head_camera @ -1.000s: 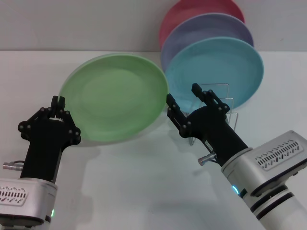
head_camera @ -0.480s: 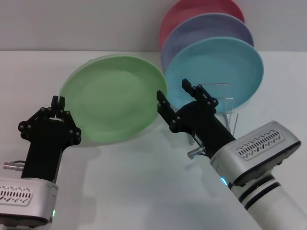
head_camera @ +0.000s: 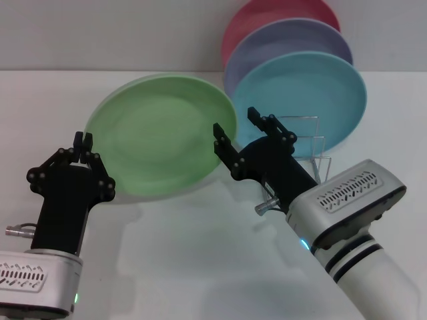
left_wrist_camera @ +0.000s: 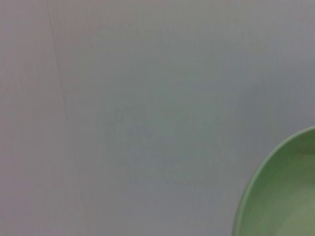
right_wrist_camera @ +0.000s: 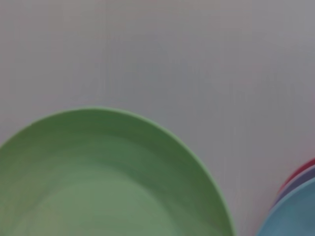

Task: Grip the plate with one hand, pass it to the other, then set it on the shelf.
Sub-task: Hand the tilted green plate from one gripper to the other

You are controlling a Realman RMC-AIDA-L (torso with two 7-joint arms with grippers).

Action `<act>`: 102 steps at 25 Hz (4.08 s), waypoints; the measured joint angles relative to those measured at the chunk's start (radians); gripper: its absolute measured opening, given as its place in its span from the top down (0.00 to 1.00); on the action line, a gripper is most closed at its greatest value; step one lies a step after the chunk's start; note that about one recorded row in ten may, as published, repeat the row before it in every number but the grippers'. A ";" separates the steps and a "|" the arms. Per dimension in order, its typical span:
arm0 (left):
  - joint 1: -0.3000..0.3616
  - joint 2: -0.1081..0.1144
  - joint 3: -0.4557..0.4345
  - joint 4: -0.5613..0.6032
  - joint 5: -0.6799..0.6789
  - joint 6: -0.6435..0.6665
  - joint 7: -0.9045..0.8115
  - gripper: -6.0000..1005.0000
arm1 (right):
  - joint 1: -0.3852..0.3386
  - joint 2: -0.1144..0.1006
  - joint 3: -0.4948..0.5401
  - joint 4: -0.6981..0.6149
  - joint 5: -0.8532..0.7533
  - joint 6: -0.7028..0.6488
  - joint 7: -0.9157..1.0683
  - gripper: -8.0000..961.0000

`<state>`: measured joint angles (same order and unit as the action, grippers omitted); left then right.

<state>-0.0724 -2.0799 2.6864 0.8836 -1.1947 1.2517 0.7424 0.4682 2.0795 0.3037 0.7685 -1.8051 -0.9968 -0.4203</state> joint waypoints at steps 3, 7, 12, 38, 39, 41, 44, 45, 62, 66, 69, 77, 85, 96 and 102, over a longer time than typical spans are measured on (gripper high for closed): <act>0.000 0.001 0.001 0.000 0.000 -0.001 0.000 0.96 | 0.005 0.001 0.000 -0.002 0.000 0.008 0.000 0.45; -0.001 0.001 0.009 0.000 0.001 -0.006 0.000 0.96 | 0.006 0.003 0.001 -0.008 -0.001 0.009 0.000 0.46; -0.002 0.001 0.015 0.000 0.001 -0.004 0.000 0.96 | 0.006 0.004 0.000 -0.012 -0.001 0.009 0.002 0.47; -0.012 0.001 0.015 0.002 -0.008 -0.006 0.023 0.96 | 0.005 0.005 0.000 -0.025 -0.001 0.003 0.010 0.71; -0.012 0.001 0.015 0.002 -0.008 -0.007 0.023 0.96 | 0.005 0.005 0.000 -0.025 0.000 0.003 0.010 0.73; -0.012 0.001 0.015 0.002 -0.008 -0.007 0.023 0.96 | 0.005 0.005 0.000 -0.025 0.000 0.003 0.011 0.76; -0.012 0.001 0.013 0.001 -0.008 -0.008 0.023 0.96 | 0.006 0.005 0.000 -0.025 0.000 0.003 0.011 0.75; -0.012 0.001 0.013 0.001 -0.008 -0.008 0.023 0.96 | 0.006 0.005 0.000 -0.025 0.000 0.003 0.011 0.76; -0.009 0.003 0.017 0.000 -0.003 -0.008 0.022 0.96 | -0.003 0.007 0.000 -0.025 0.000 -0.001 0.011 0.82; -0.006 0.003 0.017 0.001 0.000 -0.007 0.023 0.96 | -0.003 0.007 0.000 -0.025 0.000 -0.002 0.011 0.83; -0.005 0.002 0.023 0.001 0.000 -0.006 0.023 0.96 | -0.004 0.007 -0.001 -0.025 0.000 -0.002 0.011 0.89; -0.006 0.001 0.026 0.002 -0.001 -0.003 0.023 0.96 | -0.007 0.007 -0.001 -0.026 0.003 -0.002 0.011 0.91; -0.007 0.001 0.028 0.001 -0.001 -0.003 0.023 0.96 | -0.017 0.007 0.000 -0.026 0.000 -0.003 0.011 0.94; -0.009 0.001 0.030 0.001 0.001 0.000 0.023 0.96 | -0.017 0.004 -0.010 -0.027 -0.001 -0.028 0.011 0.96; -0.011 0.001 0.030 0.001 -0.004 0.000 0.023 0.96 | -0.017 0.004 -0.011 -0.029 -0.001 -0.028 0.011 0.97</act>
<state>-0.0839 -2.0786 2.7167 0.8850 -1.1987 1.2517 0.7654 0.4511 2.0832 0.2928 0.7393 -1.8057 -1.0247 -0.4098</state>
